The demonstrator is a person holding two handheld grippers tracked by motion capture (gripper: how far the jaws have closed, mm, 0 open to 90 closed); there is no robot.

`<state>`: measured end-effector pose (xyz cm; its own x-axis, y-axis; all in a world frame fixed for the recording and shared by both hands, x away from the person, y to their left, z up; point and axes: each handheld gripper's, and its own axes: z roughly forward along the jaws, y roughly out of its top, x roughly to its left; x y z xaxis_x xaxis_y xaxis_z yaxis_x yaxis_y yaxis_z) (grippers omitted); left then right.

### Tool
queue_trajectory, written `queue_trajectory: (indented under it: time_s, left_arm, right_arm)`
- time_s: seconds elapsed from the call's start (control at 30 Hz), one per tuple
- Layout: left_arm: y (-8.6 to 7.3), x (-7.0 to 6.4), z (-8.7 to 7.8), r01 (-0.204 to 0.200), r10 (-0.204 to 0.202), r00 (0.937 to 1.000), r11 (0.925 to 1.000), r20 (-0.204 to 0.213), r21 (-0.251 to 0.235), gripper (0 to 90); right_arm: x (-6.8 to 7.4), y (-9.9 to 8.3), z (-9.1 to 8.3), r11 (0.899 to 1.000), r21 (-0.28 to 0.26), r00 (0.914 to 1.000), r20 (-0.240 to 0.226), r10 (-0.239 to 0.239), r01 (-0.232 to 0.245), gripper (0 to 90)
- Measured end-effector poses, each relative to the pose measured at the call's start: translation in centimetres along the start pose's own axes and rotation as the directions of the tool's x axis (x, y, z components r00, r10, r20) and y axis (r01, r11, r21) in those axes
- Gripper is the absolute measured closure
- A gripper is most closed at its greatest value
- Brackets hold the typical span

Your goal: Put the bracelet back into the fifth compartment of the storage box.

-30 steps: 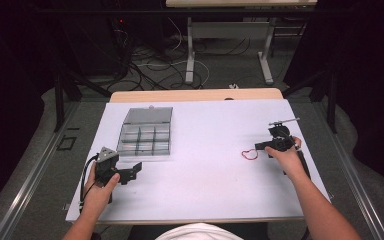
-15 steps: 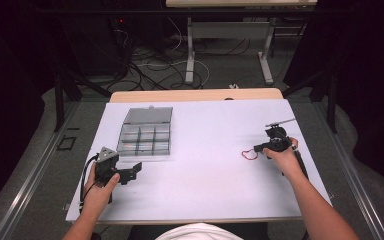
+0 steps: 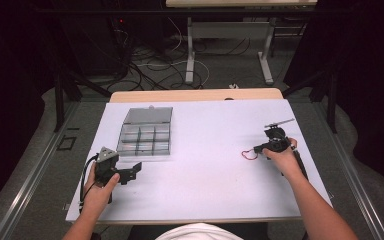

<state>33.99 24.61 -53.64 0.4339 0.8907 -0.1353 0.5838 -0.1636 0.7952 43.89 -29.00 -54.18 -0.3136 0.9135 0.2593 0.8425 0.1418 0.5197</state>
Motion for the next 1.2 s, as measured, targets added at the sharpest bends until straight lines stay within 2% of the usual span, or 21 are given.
queue_trajectory:
  time_s: [0.07, 0.4, 1.07, 1.2]
  left_arm:
    - [0.00, -0.01, 0.00, 0.000, 0.000, 1.0000, 1.0000, 0.001, 0.000, 2.5]
    - [-0.01, -0.01, 0.02, 0.001, -0.001, 1.0000, 1.0000, 0.001, 0.001, 2.5]
    - [-0.04, 0.01, 0.03, 0.009, -0.009, 1.0000, 1.0000, 0.001, 0.001, 2.6]
    - [-0.05, 0.01, 0.04, 0.011, -0.011, 0.9999, 0.9999, 0.001, 0.002, 2.7]
  right_arm:
    - [-0.02, 0.00, 0.01, 1.000, 0.001, 0.9999, -0.011, 0.001, -0.001, 78.5]
    - [0.06, -0.02, 0.07, 1.000, 0.011, 1.0000, -0.006, -0.001, 0.001, 84.4]
    - [0.03, -0.07, 0.05, 1.000, 0.011, 0.9996, -0.023, 0.013, -0.013, 89.5]
    - [-0.02, -0.08, -0.15, 1.000, 0.007, 0.9997, -0.023, 0.003, -0.003, 89.7]
